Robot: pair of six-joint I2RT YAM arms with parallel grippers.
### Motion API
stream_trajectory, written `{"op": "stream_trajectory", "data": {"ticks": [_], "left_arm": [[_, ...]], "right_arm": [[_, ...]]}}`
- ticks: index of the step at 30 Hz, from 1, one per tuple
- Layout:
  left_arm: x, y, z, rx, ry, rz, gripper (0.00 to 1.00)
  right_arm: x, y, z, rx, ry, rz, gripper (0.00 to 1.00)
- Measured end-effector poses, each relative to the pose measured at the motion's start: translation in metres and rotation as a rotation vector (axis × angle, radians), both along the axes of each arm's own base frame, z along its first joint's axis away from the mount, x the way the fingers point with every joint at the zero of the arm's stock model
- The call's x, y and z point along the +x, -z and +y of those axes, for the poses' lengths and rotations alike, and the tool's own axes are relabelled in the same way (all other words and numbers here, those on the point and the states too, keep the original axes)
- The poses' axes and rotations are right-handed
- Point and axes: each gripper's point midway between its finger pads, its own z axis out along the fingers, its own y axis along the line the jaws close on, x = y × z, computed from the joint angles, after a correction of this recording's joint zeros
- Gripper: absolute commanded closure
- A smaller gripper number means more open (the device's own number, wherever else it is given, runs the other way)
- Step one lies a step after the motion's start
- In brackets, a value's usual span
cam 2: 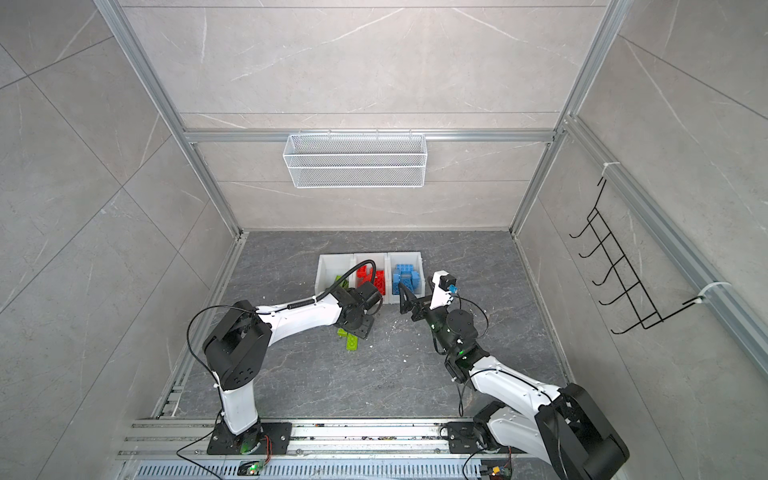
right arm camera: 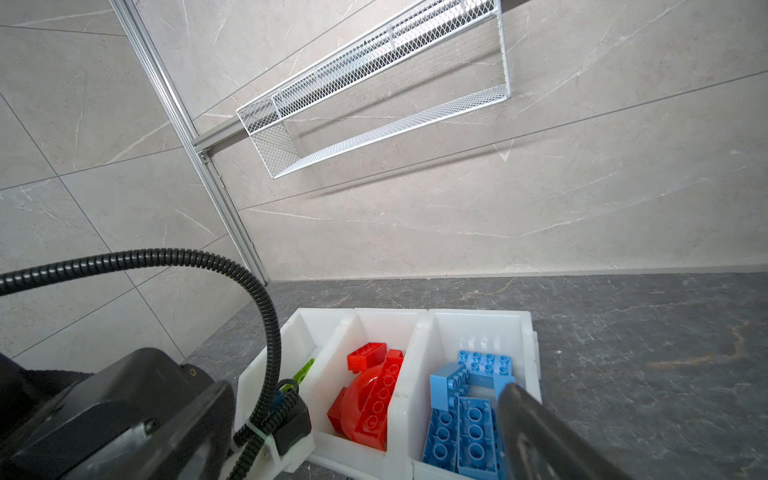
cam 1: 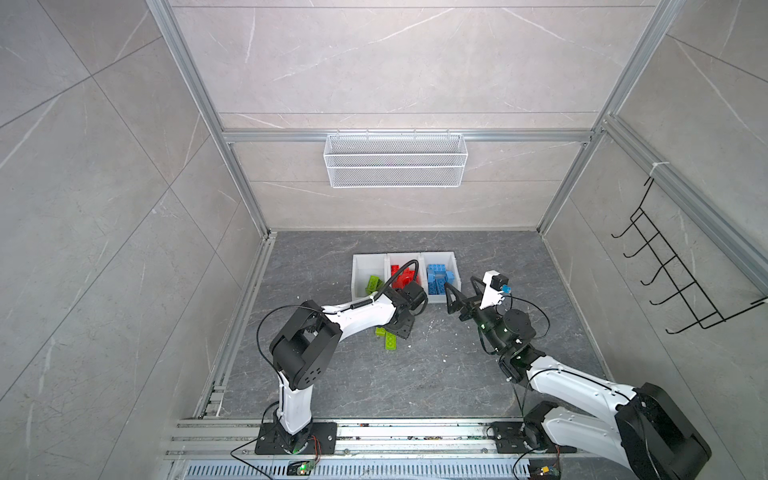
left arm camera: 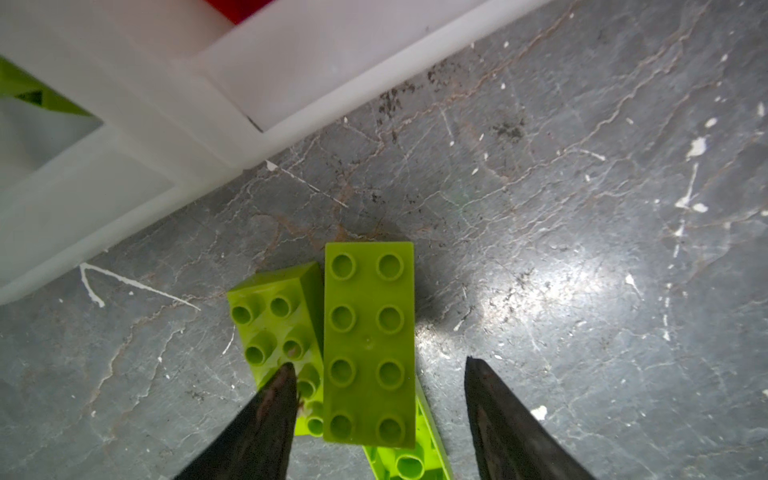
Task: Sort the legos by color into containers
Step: 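Lower the left gripper around a lime-green 2x4 brick and close, then lift the 2x4 brick with the left gripper toward the green compartment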
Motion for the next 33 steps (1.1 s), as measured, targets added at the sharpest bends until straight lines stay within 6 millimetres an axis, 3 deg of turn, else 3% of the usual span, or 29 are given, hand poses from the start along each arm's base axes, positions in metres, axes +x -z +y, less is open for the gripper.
{"op": "stream_trajectory", "data": {"ticks": [4, 11, 19, 26, 33], "left_arm": [[0.001, 0.0, 0.001, -0.001, -0.003, 0.0, 0.33], [0.002, 0.002, 0.001, -0.002, -0.007, 0.004, 0.49], [0.003, 0.007, 0.003, 0.007, -0.012, 0.012, 0.52], [0.006, 0.007, 0.005, 0.003, -0.022, 0.008, 0.69], [0.01, 0.002, 0.01, -0.007, -0.035, 0.01, 0.74]], "right_arm": [[0.0, 0.0, 0.0, -0.002, 0.001, -0.001, 0.0], [0.0, 0.0, 0.0, -0.002, 0.001, -0.001, 0.0], [0.0, 0.0, 0.0, -0.002, 0.0, 0.0, 0.0], [0.0, 0.001, 0.0, -0.003, 0.0, 0.002, 0.0], [0.0, 0.001, 0.0, -0.003, 0.001, 0.002, 0.0]]}}
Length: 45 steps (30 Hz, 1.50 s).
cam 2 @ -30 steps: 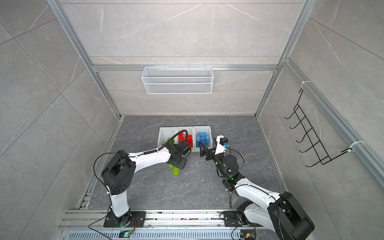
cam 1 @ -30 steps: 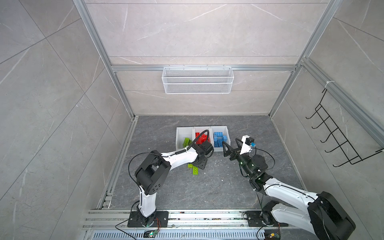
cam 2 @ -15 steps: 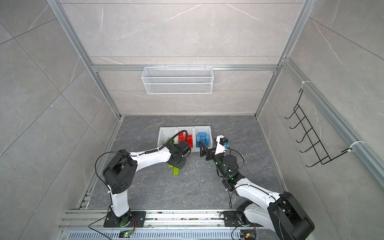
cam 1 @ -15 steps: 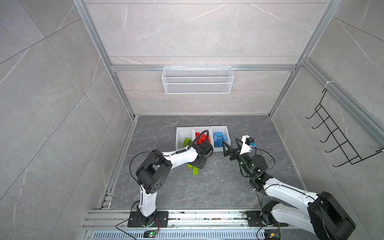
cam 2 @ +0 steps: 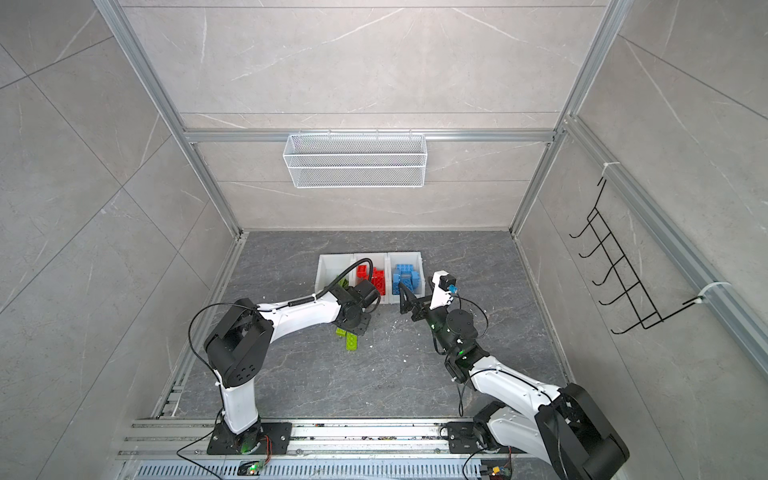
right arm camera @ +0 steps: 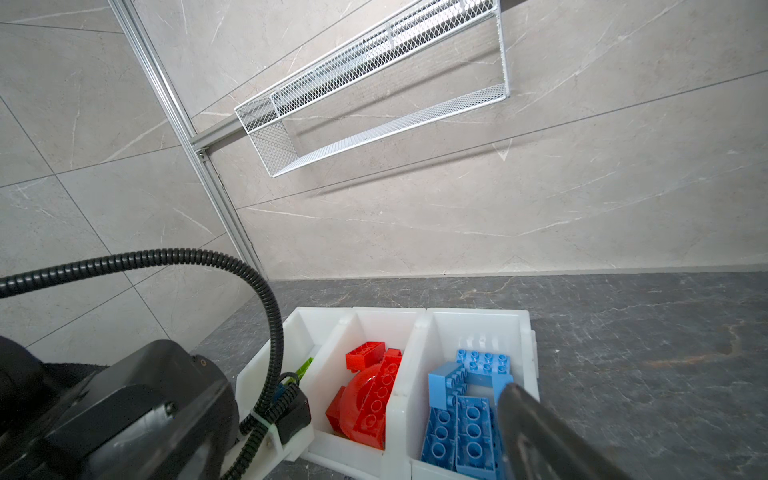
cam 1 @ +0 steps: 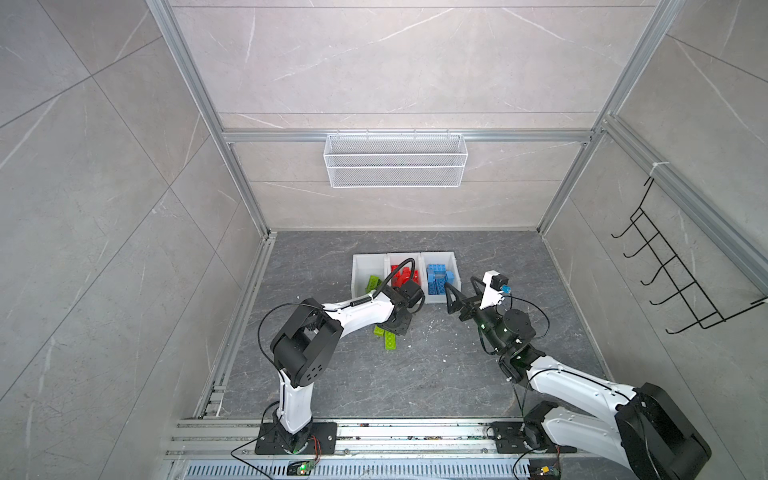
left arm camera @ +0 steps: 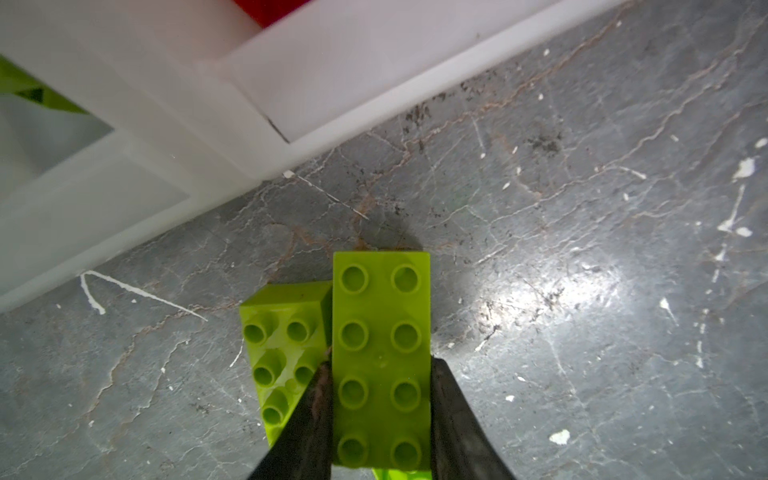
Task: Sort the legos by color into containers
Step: 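Lift the 2x4 brick with the left gripper toward the green compartment, then open the left gripper over the green compartment to drop the brick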
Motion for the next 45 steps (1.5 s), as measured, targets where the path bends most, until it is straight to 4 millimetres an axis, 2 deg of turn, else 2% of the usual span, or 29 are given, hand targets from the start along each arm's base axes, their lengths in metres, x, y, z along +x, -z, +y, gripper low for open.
{"op": "stream_trajectory", "data": {"ticks": [4, 7, 11, 14, 18, 23, 26, 30, 37, 45], "left_arm": [[0.004, -0.023, 0.004, -0.046, -0.015, -0.025, 0.74], [0.01, -0.053, 0.009, -0.117, -0.031, -0.066, 0.75], [0.021, -0.087, 0.028, -0.248, -0.076, -0.1, 0.79], [0.032, -0.096, 0.052, -0.333, -0.138, -0.099, 0.8], [0.05, -0.099, 0.078, -0.354, -0.182, -0.115, 0.81], [0.07, -0.107, 0.07, -0.357, -0.128, -0.144, 0.84], [0.09, -0.105, 0.061, -0.352, -0.104, -0.161, 0.84], [0.108, -0.089, 0.06, -0.321, -0.104, -0.159, 0.84], [0.123, -0.062, 0.068, -0.251, -0.122, -0.144, 0.84], [0.131, -0.046, 0.067, -0.225, -0.126, -0.129, 0.83]], "right_arm": [[0.0, 0.0, 0.0, 0.0, 0.0, 0.0, 0.0], [0.0, 0.0, 0.0, 0.0, 0.0, 0.0, 0.0], [0.0, 0.0, -0.001, 0.0, 0.002, 0.0, 0.0], [0.0, 0.0, -0.001, 0.0, 0.002, 0.0, 0.0], [0.0, 0.0, -0.001, 0.0, 0.002, 0.0, 0.0], [0.0, 0.0, -0.001, 0.0, 0.002, 0.0, 0.0], [0.0, 0.0, -0.001, 0.0, 0.002, 0.001, 0.0], [0.0, 0.002, -0.001, -0.004, 0.002, 0.006, 0.0], [0.001, 0.005, -0.001, -0.022, 0.01, 0.011, 0.0], [0.001, 0.007, -0.001, -0.031, 0.01, 0.016, 0.0]]}}
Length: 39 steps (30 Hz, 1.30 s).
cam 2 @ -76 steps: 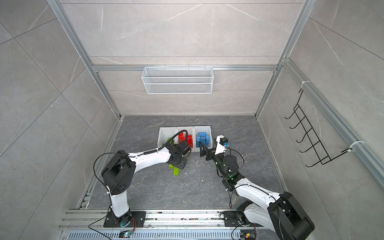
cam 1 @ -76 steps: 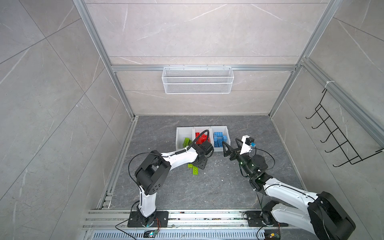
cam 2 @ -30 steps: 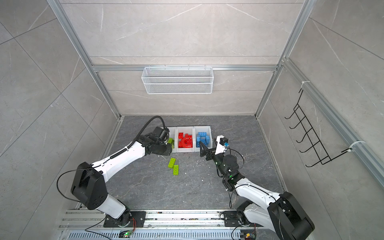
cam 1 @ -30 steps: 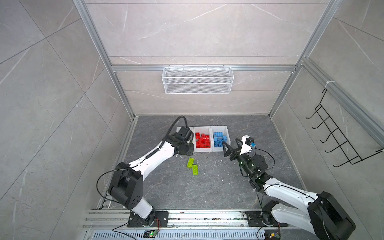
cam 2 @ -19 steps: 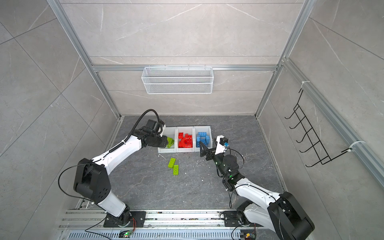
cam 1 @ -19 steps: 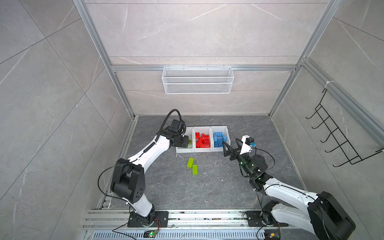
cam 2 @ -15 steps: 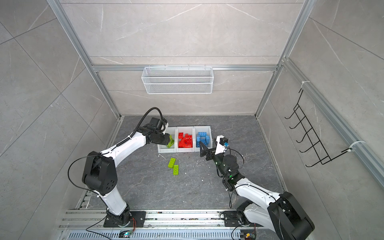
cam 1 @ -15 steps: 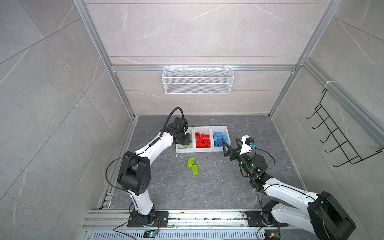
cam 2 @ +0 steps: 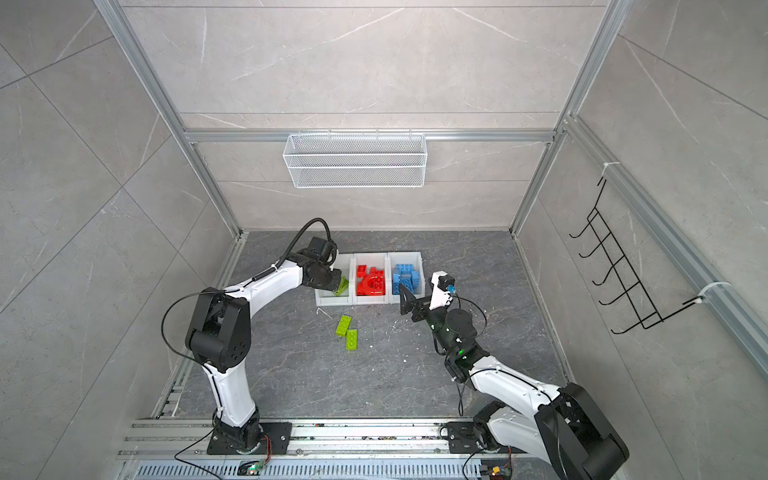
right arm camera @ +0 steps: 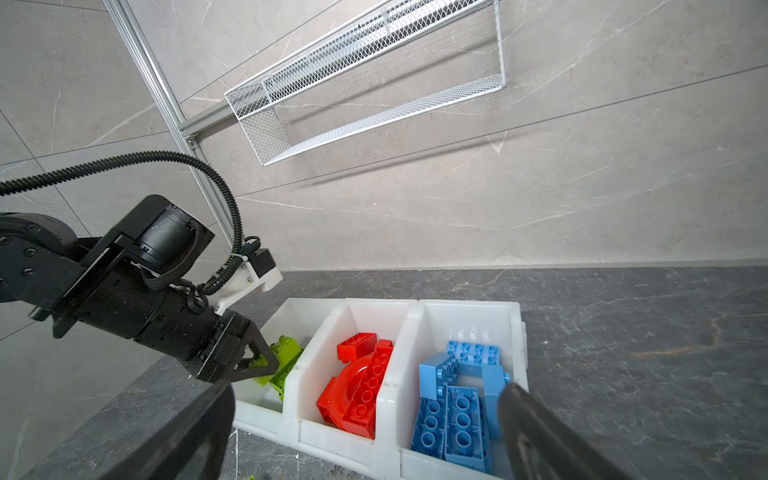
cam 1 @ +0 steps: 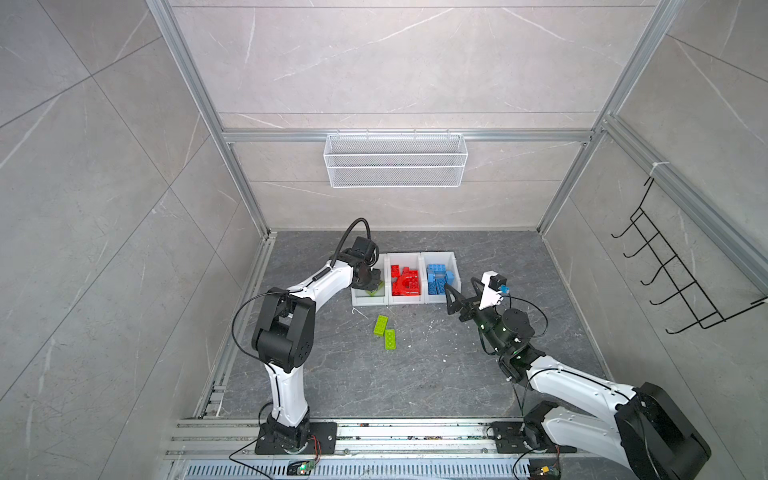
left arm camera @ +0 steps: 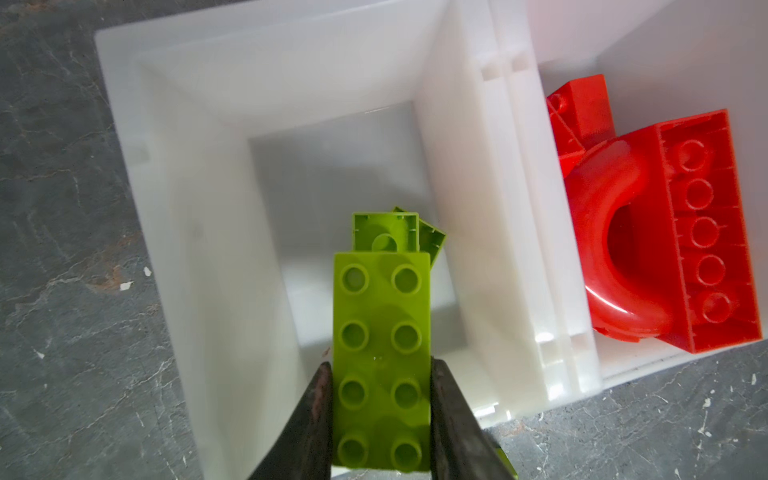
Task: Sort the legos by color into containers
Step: 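Open the left gripper over the green compartment to drop the brick, then move the left gripper back down to the remaining lime-green brick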
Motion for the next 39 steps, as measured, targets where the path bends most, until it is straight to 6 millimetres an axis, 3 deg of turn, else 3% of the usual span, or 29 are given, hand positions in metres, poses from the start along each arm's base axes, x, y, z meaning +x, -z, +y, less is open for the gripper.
{"op": "stream_trajectory", "data": {"ticks": [8, 13, 17, 19, 25, 27, 30, 36, 39], "left_arm": [[0.002, 0.0, 0.002, 0.003, -0.006, -0.003, 0.79], [0.003, 0.0, 0.006, 0.016, -0.016, -0.009, 0.51], [0.003, -0.004, 0.007, 0.019, -0.015, -0.016, 0.22], [0.002, -0.014, 0.007, 0.011, -0.014, -0.036, 0.14], [-0.008, -0.069, 0.015, -0.017, -0.029, -0.14, 0.15], [-0.021, -0.079, 0.018, -0.032, -0.036, -0.156, 0.16], [-0.049, -0.076, 0.019, -0.028, -0.042, -0.146, 0.19], [-0.118, -0.037, -0.008, 0.008, 0.024, -0.07, 0.21], [-0.139, -0.016, -0.02, 0.049, 0.051, -0.048, 0.22]], "right_arm": [[0.0, 0.0, 0.0, 0.0, 0.0, 0.0, 0.0], [0.0, 0.0, 0.0, 0.0, 0.0, 0.0, 0.0], [0.0, -0.001, 0.0, 0.0, 0.0, -0.001, 0.0], [0.0, -0.001, 0.0, 0.001, 0.0, -0.001, 0.0], [0.0, -0.001, 0.001, 0.001, -0.006, -0.001, 0.0], [0.0, -0.001, 0.001, 0.001, -0.007, -0.001, 0.0], [0.0, -0.001, 0.001, 0.0, -0.01, -0.001, 0.0], [0.001, -0.002, 0.003, 0.001, -0.015, -0.001, 0.0], [0.001, -0.001, 0.005, 0.002, -0.021, 0.001, 0.0]]}}
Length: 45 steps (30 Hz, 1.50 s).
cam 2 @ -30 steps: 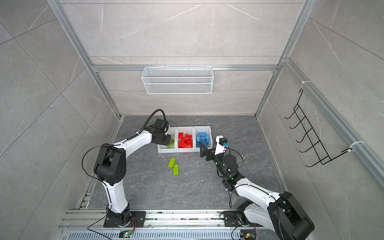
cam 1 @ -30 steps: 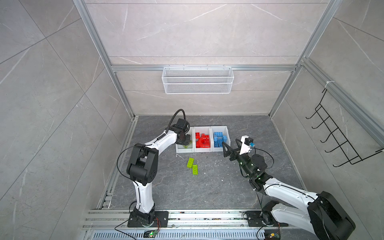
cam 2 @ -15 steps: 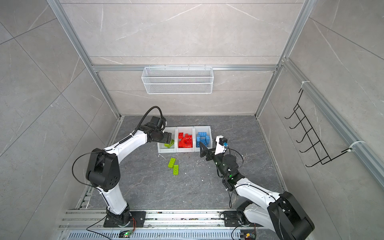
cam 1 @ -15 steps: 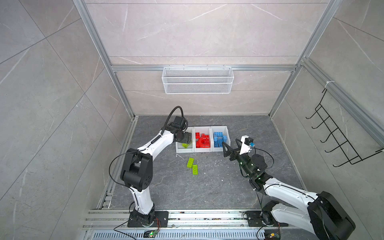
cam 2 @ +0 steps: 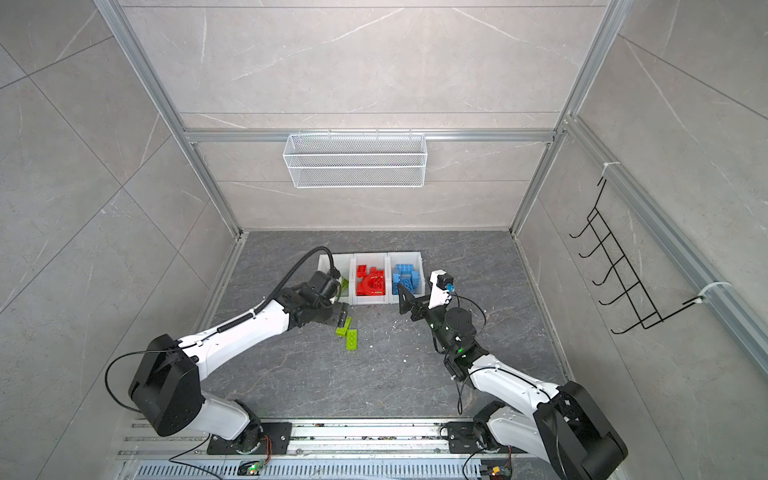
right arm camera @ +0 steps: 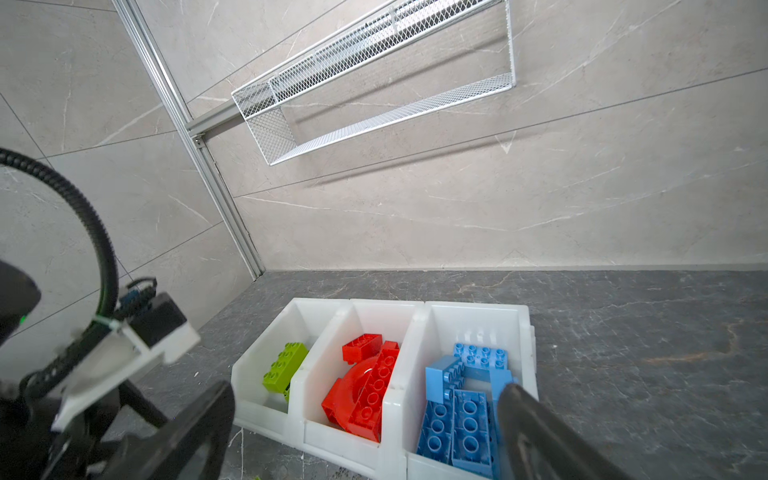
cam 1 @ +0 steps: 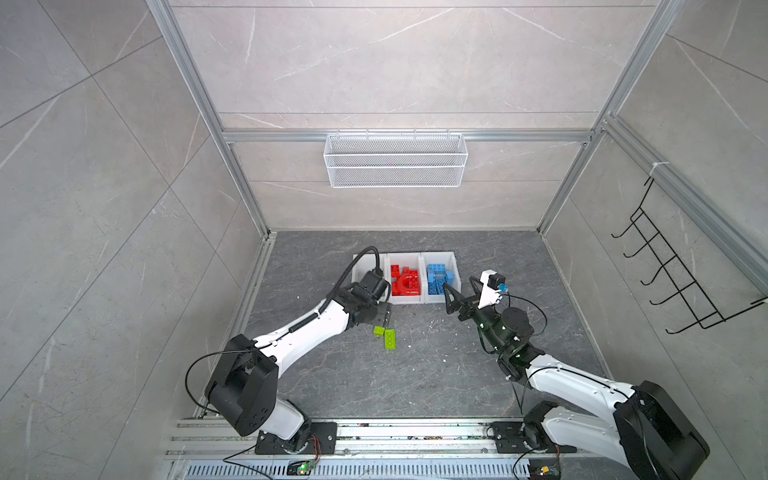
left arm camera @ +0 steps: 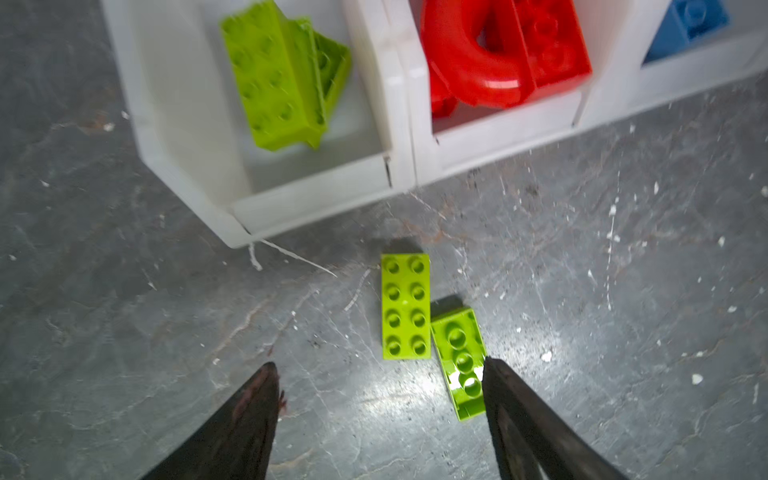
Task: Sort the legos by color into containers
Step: 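Move the left gripper back down to the remaining lime-green brick, then close the left gripper on the lime-green 2x4 brick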
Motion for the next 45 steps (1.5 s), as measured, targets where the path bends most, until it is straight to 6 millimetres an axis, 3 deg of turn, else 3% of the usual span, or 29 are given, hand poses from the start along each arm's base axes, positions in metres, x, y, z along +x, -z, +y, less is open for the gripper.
{"op": "stream_trajectory", "data": {"ticks": [2, 10, 17, 24, 31, 38, 45], "left_arm": [[-0.003, 0.011, -0.005, 0.018, -0.007, 0.011, 0.22], [0.015, 0.041, -0.006, 0.068, -0.068, -0.005, 0.23], [0.032, 0.063, 0.001, 0.068, -0.11, 0.01, 0.31], [0.044, 0.066, -0.011, 0.032, -0.103, 0.005, 0.34], [0.042, 0.069, -0.012, 0.033, -0.099, 0.019, 0.34], [0.04, 0.059, -0.011, 0.022, -0.09, 0.014, 0.33], [0.036, 0.067, -0.007, 0.052, -0.083, 0.038, 0.34]], "right_arm": [[0.0, 0.0, 0.001, 0.001, -0.005, 0.001, 0.0], [-0.001, -0.001, 0.001, 0.003, -0.007, -0.001, 0.0], [-0.001, -0.003, 0.0, 0.004, -0.007, -0.004, 0.0], [-0.001, -0.003, 0.0, 0.004, -0.007, -0.005, 0.0], [-0.001, -0.003, 0.0, 0.004, -0.003, -0.005, 0.0], [-0.001, -0.003, 0.0, 0.004, -0.003, -0.004, 0.0], [-0.001, -0.003, 0.0, 0.004, -0.003, -0.004, 0.0]]}}
